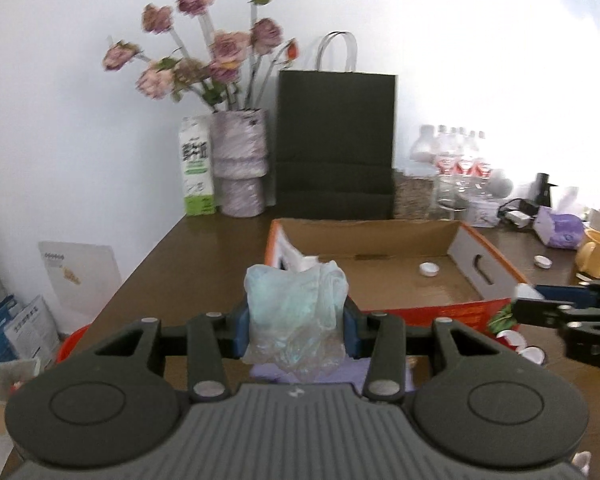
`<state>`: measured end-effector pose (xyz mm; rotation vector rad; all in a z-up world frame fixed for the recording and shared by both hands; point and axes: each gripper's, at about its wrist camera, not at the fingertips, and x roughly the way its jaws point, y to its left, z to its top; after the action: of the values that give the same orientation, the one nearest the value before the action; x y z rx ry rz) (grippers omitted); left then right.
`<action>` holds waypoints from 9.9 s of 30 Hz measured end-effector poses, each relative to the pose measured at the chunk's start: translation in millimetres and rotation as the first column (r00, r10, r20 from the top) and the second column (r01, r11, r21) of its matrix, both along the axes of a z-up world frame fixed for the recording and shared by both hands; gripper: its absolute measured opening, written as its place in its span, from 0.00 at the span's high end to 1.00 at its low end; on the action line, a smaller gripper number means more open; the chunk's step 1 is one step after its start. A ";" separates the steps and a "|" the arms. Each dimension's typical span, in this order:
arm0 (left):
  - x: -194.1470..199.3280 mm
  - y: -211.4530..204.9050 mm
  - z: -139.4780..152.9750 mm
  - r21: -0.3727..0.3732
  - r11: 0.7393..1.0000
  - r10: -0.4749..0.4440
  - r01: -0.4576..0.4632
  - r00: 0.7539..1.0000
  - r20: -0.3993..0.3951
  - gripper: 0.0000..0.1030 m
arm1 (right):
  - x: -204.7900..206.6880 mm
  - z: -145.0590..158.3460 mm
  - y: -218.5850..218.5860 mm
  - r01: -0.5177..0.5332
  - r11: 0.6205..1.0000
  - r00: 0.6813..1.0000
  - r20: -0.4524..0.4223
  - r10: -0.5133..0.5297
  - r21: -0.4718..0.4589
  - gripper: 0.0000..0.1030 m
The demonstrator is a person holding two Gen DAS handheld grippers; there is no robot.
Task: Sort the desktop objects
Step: 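Carry the plastic bag and cap over the cardboard box with both grippers, then open both grippers to drop the bag and cap into the box, then withdraw both grippers from the box toward the table, then grasp the white-and-yellow plush sheep with the right gripper, then grasp the purple cloth on the black case with the left gripper while right holds the sheep, then carry the purple cloth and sheep into the box and open both grippers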
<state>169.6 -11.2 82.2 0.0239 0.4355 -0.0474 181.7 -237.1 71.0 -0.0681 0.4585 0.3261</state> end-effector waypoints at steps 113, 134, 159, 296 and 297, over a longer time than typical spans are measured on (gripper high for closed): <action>-17.5 -8.4 10.5 -0.049 0.999 0.008 -0.009 1.000 -0.015 0.00 | -42.9 33.8 -7.7 0.057 0.998 0.998 0.002 -0.057 0.036 0.00; -119.3 0.7 -65.0 -0.036 0.997 0.061 -0.062 0.998 -0.030 0.00 | -146.5 -51.1 -3.2 0.110 0.994 0.992 -0.066 -0.109 0.007 0.00; -110.7 6.3 -91.3 -0.012 0.997 0.076 -0.078 0.985 -0.155 0.00 | -97.3 -95.9 23.0 0.045 0.994 0.987 -0.149 -0.060 -0.104 0.28; 284.1 -52.8 -53.4 0.059 0.998 -0.013 0.035 0.942 -0.337 0.67 | 288.7 -61.4 -5.8 -0.002 0.995 0.892 -0.451 -0.044 -0.100 0.31; 281.3 -52.4 -52.2 0.053 0.998 -0.019 0.040 0.940 -0.340 0.49 | 286.5 -59.8 -5.5 0.000 0.995 0.894 -0.446 -0.047 -0.104 0.22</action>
<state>451.0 -63.6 30.0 0.0820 0.7829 -0.0686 468.1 -242.6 11.2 -0.0870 0.9361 0.2939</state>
